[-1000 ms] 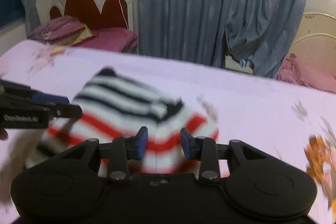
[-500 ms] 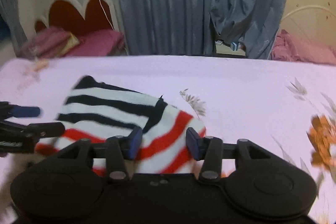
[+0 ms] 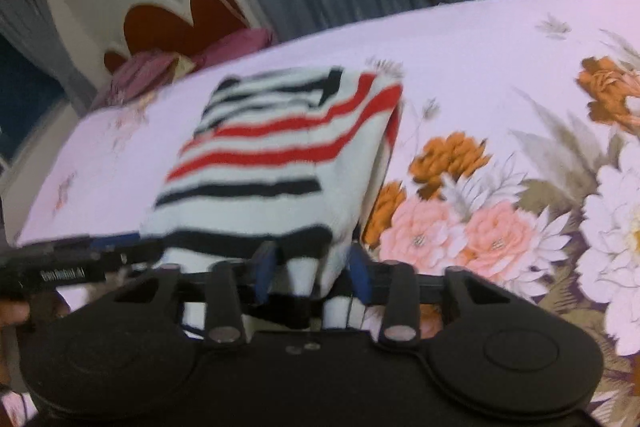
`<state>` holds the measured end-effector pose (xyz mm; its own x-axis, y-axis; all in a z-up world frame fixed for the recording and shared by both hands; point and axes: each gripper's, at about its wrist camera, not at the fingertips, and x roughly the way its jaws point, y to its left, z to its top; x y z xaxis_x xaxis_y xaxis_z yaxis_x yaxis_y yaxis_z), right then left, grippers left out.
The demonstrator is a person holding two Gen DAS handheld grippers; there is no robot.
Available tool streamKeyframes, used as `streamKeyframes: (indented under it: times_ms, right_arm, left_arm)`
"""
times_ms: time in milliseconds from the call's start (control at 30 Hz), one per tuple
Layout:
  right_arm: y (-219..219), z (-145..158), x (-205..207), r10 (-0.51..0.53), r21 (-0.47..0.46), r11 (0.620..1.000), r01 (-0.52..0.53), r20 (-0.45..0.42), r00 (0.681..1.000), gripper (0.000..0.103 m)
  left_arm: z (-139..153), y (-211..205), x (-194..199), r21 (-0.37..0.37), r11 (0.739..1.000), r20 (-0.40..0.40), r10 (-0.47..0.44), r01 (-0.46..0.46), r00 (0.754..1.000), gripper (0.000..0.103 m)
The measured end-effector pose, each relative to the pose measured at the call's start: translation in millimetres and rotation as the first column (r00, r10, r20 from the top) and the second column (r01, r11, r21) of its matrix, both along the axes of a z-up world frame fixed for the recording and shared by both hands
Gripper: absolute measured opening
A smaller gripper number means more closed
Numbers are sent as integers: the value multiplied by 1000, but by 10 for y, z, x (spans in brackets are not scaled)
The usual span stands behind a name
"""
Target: Fold small clothes
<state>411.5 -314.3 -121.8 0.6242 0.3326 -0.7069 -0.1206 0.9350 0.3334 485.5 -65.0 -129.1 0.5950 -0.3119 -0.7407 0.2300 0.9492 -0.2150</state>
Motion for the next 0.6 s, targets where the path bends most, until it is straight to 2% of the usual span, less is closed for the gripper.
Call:
streamKeyframes:
  times_ms: [67, 133, 167, 200, 233, 267, 300, 333, 367, 400, 467, 533, 567, 600]
  right_arm:
    - [-1, 146, -39, 7, -17, 1000, -6, 42, 999, 16]
    - [-20, 262, -70, 6, -37, 999, -3, 68, 998, 15]
    - [-55, 196, -40, -2, -35, 999, 3, 29, 1000, 16]
    - [-70, 27, 26, -11, -31, 999, 10, -43, 999, 16]
    - [-73, -130, 50, -8, -29, 1000, 6, -69, 998, 19]
    - [-89, -142, 32, -8, -27, 1000, 6, -52, 999, 22]
    - [-111, -94, 32, -9, -22, 1000, 8, -59, 998, 23]
    - [-135, 3, 1, -27, -21, 999, 26, -42, 999, 27]
    - [-151, 139, -70, -42, -30, 999, 43, 12, 999, 36]
    - [-149, 246, -130, -45, -50, 998, 48, 66, 997, 37]
    - [-91, 400, -177, -28, -89, 995, 42, 148, 989, 34]
    - [23, 347, -121, 20, -94, 996, -6, 151, 988, 32]
    - [91, 224, -43, 44, -117, 993, -32, 101, 994, 27]
    - [162, 54, 47, 50, -175, 984, -43, 37, 998, 27]
  left_arm:
    - [91, -52, -41, 26, 999, 14, -25, 25, 1000, 57]
    - [39, -119, -43, 72, 996, -19, -50, 51, 999, 57]
    - [-36, -144, -43, 105, 992, -39, -59, 63, 997, 57]
    - [-65, -134, -54, 108, 992, -39, -63, 67, 997, 58]
    - [-59, -114, -58, 97, 993, -47, -58, 62, 997, 58]
    - [10, -92, -84, 97, 994, -44, -53, 58, 998, 58]
    - [103, -79, -143, 110, 993, -7, -52, 53, 999, 58]
    - [218, -73, -219, 123, 991, 39, -53, 47, 998, 58]
    - [320, -66, -274, 120, 992, 69, -53, 44, 996, 58]
    - [403, -70, -312, 104, 994, 97, -54, 44, 994, 58]
    - [462, -151, -321, 92, 994, 137, -74, 62, 988, 58]
    - [325, -294, -220, 122, 988, 95, -103, 91, 990, 58]
    - [159, -372, -129, 141, 983, 23, -117, 113, 993, 58]
    - [27, -432, -97, 170, 978, 1, -123, 121, 992, 58]
